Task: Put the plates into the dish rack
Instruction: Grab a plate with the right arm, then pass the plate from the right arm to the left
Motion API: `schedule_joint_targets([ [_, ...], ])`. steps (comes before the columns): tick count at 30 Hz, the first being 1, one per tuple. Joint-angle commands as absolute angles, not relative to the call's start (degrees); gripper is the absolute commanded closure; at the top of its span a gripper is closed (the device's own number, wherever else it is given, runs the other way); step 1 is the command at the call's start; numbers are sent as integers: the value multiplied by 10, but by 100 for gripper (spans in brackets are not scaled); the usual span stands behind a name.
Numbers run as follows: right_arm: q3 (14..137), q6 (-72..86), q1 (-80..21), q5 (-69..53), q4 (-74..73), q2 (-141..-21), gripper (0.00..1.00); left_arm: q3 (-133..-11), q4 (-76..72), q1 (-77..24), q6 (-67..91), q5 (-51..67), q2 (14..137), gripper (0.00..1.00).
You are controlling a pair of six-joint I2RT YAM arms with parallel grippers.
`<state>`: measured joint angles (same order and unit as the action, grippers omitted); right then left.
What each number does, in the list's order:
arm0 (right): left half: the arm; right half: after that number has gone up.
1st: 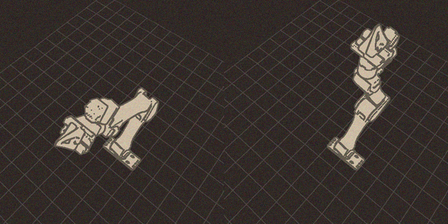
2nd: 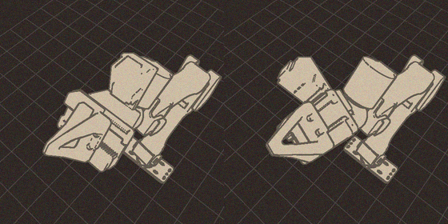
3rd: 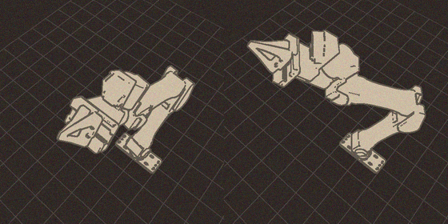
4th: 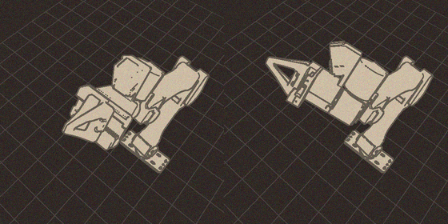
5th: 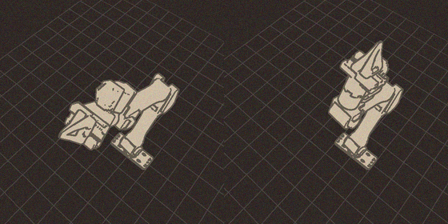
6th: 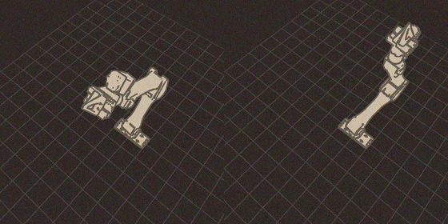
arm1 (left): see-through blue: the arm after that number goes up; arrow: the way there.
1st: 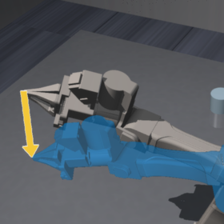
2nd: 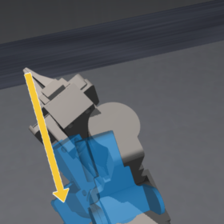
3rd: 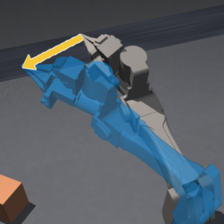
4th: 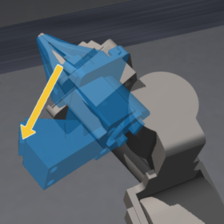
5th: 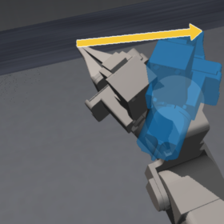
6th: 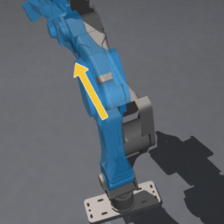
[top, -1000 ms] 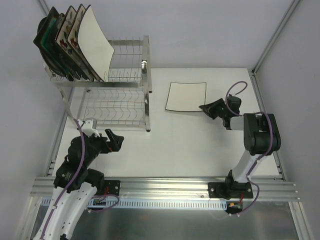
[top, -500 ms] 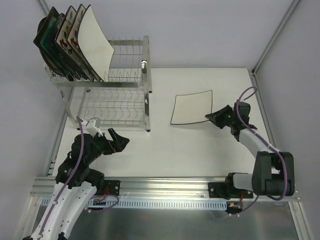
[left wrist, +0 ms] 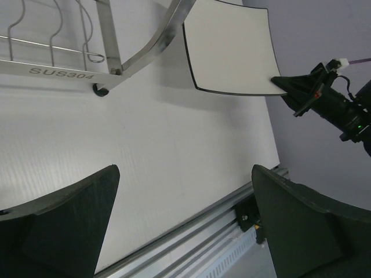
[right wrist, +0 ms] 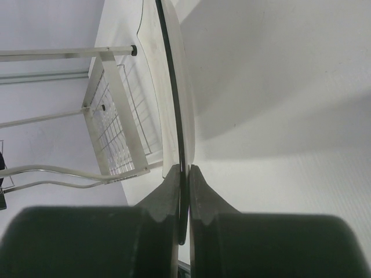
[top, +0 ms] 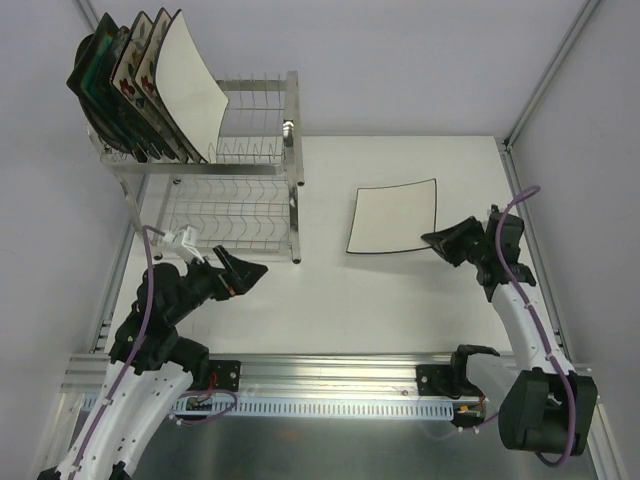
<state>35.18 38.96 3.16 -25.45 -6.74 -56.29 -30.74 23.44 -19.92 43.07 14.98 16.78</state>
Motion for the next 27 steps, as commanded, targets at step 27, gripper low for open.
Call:
schedule_joint_targets([
  [27,446,514,62,-448,13,-355,99,-542,-49,-326,523,156,552,1],
])
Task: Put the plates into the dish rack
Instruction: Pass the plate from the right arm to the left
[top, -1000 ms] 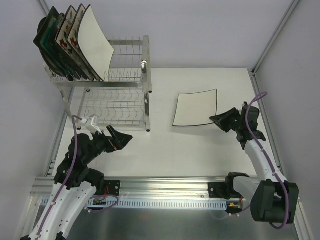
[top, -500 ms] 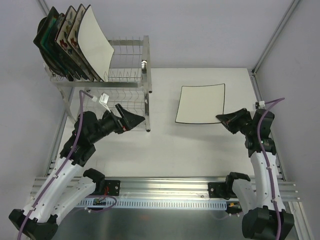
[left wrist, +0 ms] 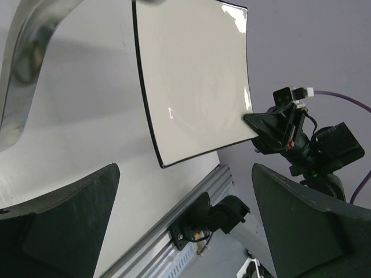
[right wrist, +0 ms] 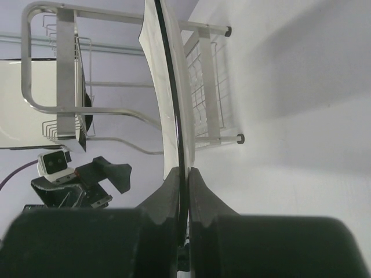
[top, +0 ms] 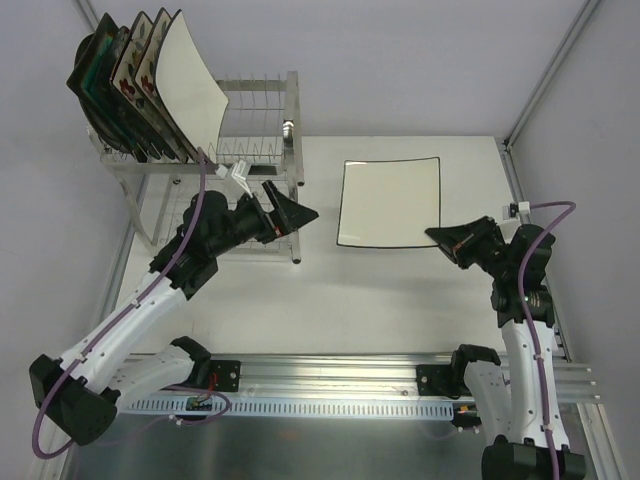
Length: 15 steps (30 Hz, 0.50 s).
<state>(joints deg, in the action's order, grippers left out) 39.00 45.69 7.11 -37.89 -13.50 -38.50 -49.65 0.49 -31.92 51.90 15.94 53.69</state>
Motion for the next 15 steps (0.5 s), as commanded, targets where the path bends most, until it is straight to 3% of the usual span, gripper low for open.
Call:
schedule_joint_targets([
  [1,450,514,57,-453,11,-353,99,-558,-52,-328,523,161,568,1],
  [15,497,522,23,-481,3,-318,99,-603,-57,-342,519,168,635,1],
])
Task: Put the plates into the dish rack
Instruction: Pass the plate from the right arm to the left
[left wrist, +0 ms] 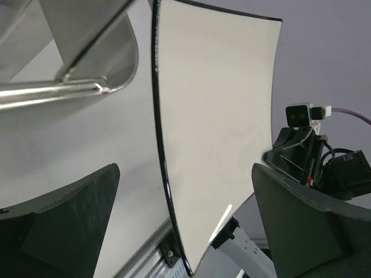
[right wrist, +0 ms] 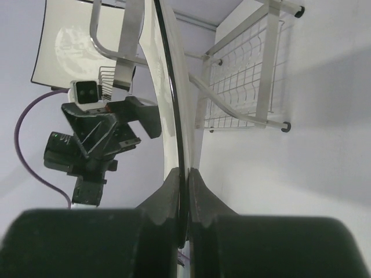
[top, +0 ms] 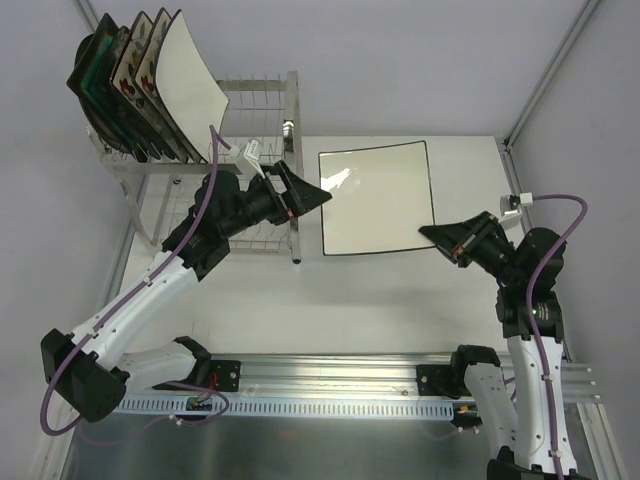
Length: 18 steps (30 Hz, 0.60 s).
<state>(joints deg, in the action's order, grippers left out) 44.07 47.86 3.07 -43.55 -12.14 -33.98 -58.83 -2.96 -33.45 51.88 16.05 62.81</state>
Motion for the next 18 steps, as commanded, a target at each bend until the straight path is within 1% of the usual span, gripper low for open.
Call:
schedule_joint_targets([
  [1,500,524,21,-482,3,-316,99,-606,-57,-342,519,167,637,1],
  [4,502,527,14,-482,3,-315,99,-617,-60,-342,517,173,649,3],
  [9,502,529,5,-484,3,-312,99,-634,-70,-342,515,202,664,13],
  [10,503,530,4,-484,3,-311,99,-634,-74,-343,520,208,668,17],
  [16,508,538,4,-485,10,-315,99,-617,-116,-344,553,257,679,27],
  [18,512,544,4,-489,18,-317,99,-611,-133,-344,560,265,679,28],
])
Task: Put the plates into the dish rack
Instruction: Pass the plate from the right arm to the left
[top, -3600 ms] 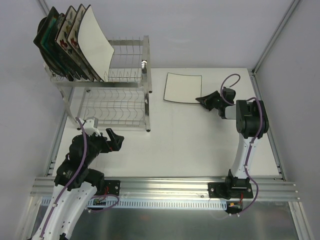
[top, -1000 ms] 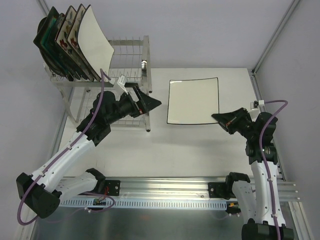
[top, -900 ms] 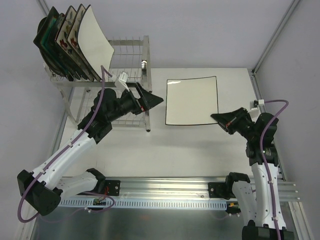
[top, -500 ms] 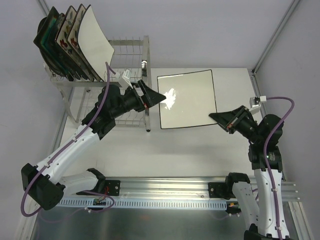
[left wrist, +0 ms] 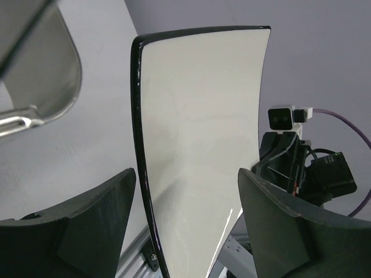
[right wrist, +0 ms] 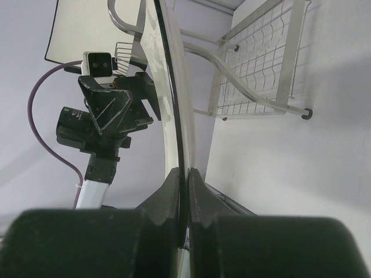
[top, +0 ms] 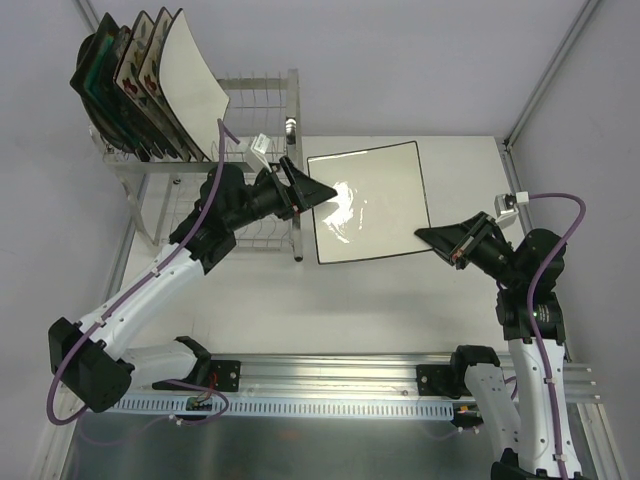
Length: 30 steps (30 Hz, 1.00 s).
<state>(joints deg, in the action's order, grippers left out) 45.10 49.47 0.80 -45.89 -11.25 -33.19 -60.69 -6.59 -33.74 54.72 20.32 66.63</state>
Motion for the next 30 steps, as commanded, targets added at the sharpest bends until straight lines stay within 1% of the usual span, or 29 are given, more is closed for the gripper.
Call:
schedule_joint_targets([
  [1,514,544,4,-489,21,-319,100,-608,-141,-344,569,269,679,30],
  [6,523,544,2,-492,25,-321,100,-608,-163,-347,590,288,691,32],
  [13,526,546,1,-497,25,-322,99,-591,-163,-353,587,275,671,32],
  [22,527,547,1,-498,28,-321,99,-590,-171,-364,588,284,658,41],
  [30,529,547,1,-497,31,-320,99,-577,-173,-369,591,286,645,44],
])
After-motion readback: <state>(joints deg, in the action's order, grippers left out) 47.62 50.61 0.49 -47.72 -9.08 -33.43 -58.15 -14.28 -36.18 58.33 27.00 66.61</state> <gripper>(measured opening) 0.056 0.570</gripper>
